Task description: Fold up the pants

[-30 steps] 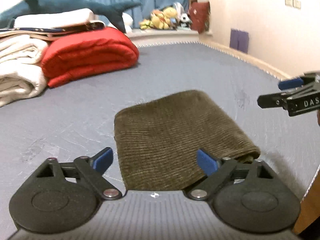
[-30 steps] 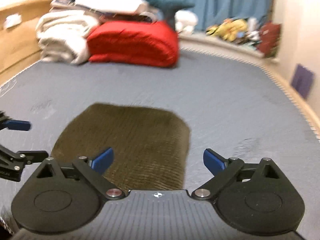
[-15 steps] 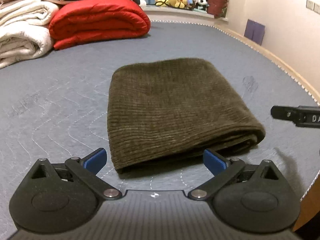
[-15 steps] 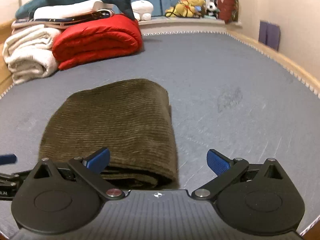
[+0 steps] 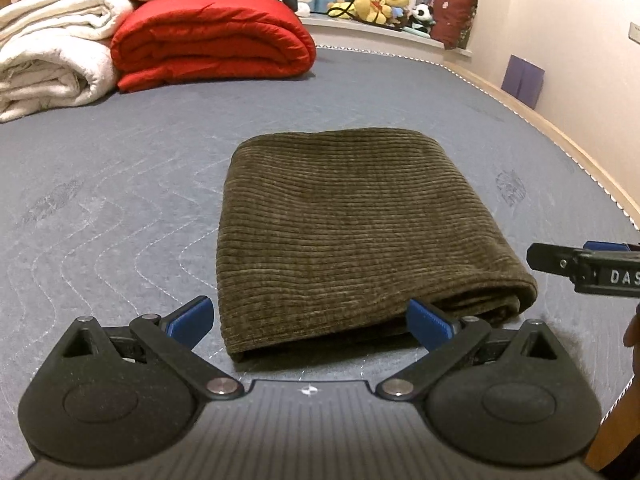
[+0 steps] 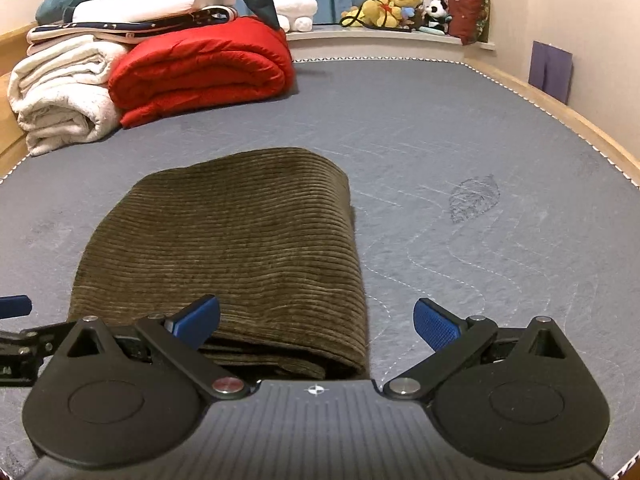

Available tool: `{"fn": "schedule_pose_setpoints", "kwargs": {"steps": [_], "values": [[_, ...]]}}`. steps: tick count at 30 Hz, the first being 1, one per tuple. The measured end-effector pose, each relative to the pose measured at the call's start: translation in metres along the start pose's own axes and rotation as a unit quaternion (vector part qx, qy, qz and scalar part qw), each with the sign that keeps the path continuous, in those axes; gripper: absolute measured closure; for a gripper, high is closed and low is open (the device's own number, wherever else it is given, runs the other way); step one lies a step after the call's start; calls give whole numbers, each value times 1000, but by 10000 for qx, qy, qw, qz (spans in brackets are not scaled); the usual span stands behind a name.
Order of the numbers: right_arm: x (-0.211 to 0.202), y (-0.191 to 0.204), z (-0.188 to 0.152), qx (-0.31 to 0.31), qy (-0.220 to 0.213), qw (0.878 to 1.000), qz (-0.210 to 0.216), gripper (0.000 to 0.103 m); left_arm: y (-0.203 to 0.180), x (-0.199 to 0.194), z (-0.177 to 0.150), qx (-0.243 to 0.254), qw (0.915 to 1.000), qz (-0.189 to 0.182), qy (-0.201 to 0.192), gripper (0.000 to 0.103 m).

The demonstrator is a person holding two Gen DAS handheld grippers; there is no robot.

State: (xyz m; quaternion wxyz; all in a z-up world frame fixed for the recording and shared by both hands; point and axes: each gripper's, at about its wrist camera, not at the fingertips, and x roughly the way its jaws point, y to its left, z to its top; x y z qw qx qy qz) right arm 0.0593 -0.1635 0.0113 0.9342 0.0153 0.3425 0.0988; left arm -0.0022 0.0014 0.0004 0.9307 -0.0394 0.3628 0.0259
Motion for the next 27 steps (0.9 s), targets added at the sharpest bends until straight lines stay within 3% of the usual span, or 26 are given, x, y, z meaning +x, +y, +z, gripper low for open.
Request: {"fn": "schedule_pose_setpoints", "kwargs": {"steps": [27], "values": [[-4, 13, -6, -285, 8, 9995, 111, 1, -2, -2, -2, 27, 10000, -89, 8, 0]]}}
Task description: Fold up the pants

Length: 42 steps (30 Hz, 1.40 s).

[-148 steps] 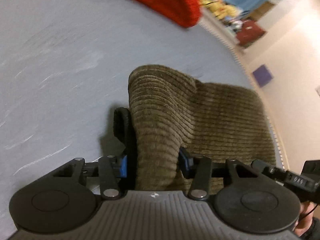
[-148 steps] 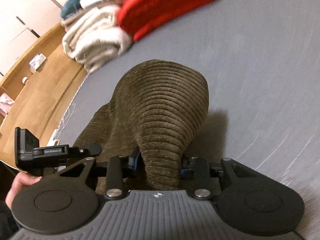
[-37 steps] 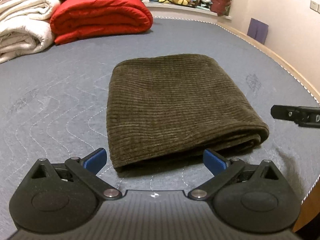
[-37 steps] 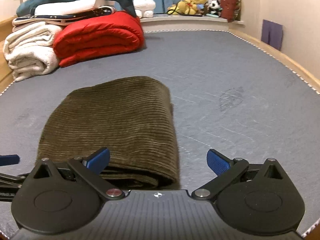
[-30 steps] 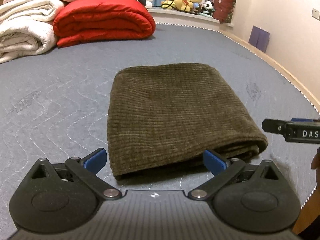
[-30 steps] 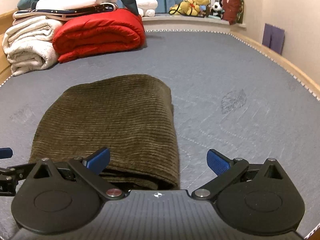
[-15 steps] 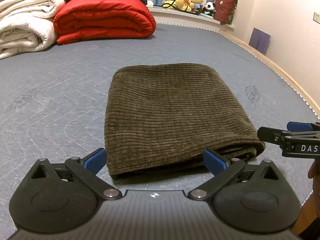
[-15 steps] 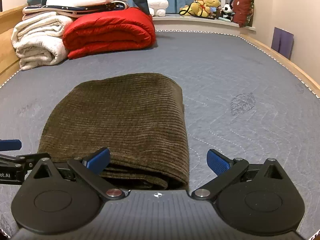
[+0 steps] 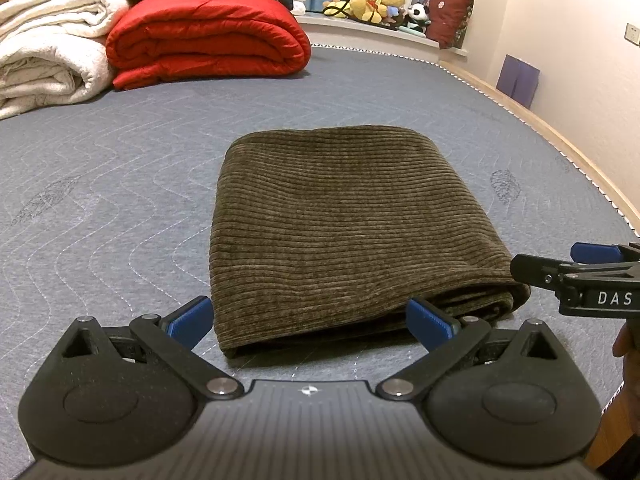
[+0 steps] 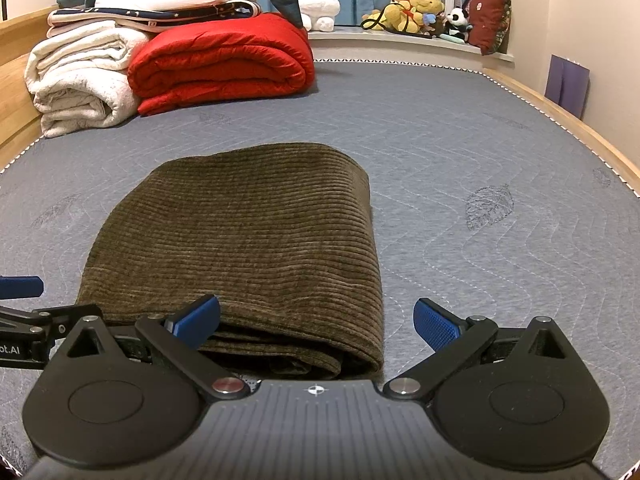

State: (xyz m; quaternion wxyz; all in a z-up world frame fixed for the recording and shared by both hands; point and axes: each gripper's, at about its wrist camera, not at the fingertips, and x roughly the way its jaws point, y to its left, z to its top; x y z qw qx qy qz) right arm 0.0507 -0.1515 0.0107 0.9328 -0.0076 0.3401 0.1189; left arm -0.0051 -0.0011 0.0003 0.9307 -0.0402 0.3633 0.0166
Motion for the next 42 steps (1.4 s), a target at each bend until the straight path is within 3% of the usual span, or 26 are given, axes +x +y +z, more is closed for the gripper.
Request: {"fn": "schedule_pose_setpoints", "kwargs": {"steps": [42], "values": [[0, 3, -2, -67, -5, 10000, 36, 1, -3, -4, 0, 89, 9999, -89, -93, 0]]}}
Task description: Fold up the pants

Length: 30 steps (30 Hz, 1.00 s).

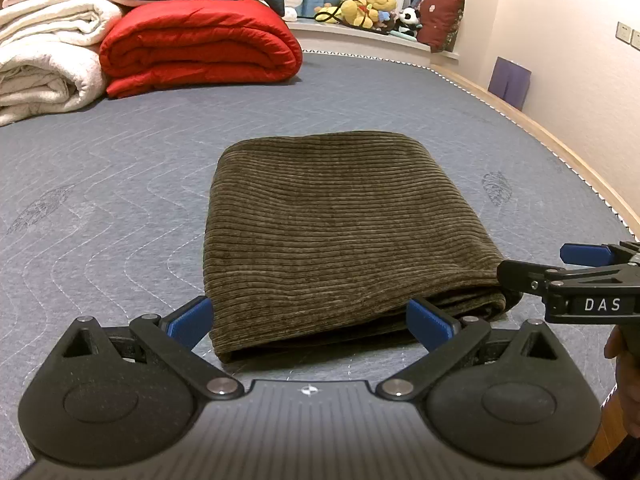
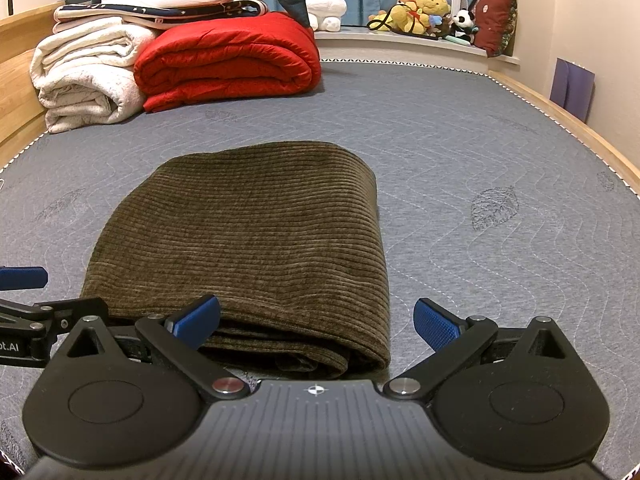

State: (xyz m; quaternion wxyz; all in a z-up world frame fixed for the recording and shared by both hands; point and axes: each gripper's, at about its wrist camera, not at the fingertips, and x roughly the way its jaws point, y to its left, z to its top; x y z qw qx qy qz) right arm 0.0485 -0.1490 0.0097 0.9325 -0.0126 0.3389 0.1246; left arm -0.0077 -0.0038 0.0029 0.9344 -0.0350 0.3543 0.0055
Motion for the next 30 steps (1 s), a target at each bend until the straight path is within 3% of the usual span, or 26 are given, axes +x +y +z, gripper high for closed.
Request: {"fn": "schedule_pose_setpoints", "kwargs": {"steps": [30], "values": [[0, -1, 0, 2, 7, 10000, 9, 1, 0, 1, -1, 71, 10000, -54, -45, 0]]}}
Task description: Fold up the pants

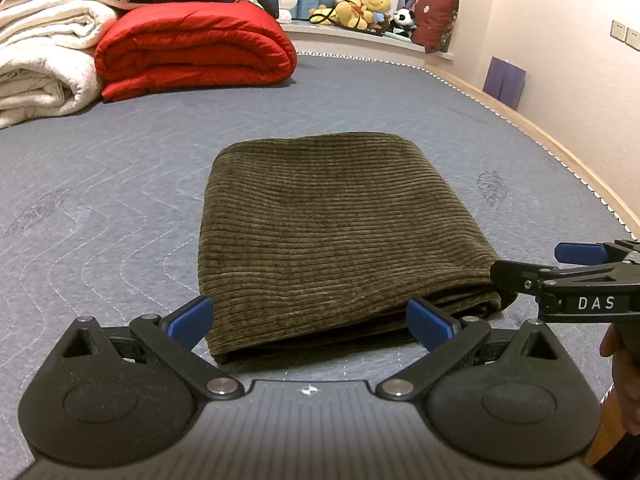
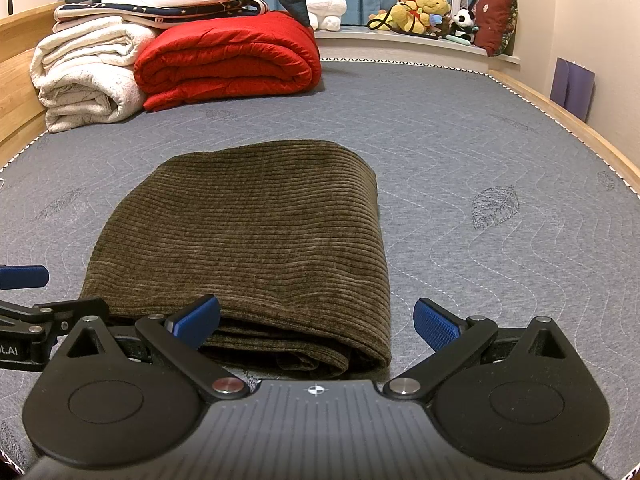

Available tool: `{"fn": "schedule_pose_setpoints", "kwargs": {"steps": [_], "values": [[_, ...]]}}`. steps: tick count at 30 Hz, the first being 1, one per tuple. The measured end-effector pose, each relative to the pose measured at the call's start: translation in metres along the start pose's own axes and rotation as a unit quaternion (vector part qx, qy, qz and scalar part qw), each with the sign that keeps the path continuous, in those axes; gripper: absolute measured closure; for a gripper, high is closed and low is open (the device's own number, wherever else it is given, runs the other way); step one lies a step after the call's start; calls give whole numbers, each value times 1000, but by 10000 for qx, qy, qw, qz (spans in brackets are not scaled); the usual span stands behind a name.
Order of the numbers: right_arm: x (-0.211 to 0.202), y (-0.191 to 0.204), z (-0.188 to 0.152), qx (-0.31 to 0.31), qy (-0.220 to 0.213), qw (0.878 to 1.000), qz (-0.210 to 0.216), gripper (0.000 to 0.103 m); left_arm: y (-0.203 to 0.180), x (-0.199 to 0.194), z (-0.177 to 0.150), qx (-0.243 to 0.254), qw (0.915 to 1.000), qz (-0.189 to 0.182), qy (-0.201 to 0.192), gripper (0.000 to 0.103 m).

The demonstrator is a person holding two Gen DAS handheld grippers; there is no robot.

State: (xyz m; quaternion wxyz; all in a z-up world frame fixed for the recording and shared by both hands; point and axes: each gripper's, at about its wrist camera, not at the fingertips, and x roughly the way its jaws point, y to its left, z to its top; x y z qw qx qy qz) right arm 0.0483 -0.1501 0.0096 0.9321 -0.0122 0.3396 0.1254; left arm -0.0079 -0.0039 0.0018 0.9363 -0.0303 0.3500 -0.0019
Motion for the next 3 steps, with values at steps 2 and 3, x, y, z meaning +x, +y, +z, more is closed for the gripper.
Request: {"fn": "schedule_pose_setpoints", "kwargs": {"steps": [2, 3], "values": [[0, 0, 0, -3, -2, 10000, 1, 1, 0, 0, 0, 8, 10000, 24, -11, 0], [0, 0, 0, -5, -2, 10000, 0, 1, 1, 0, 0, 2, 10000, 23, -9, 0]]}}
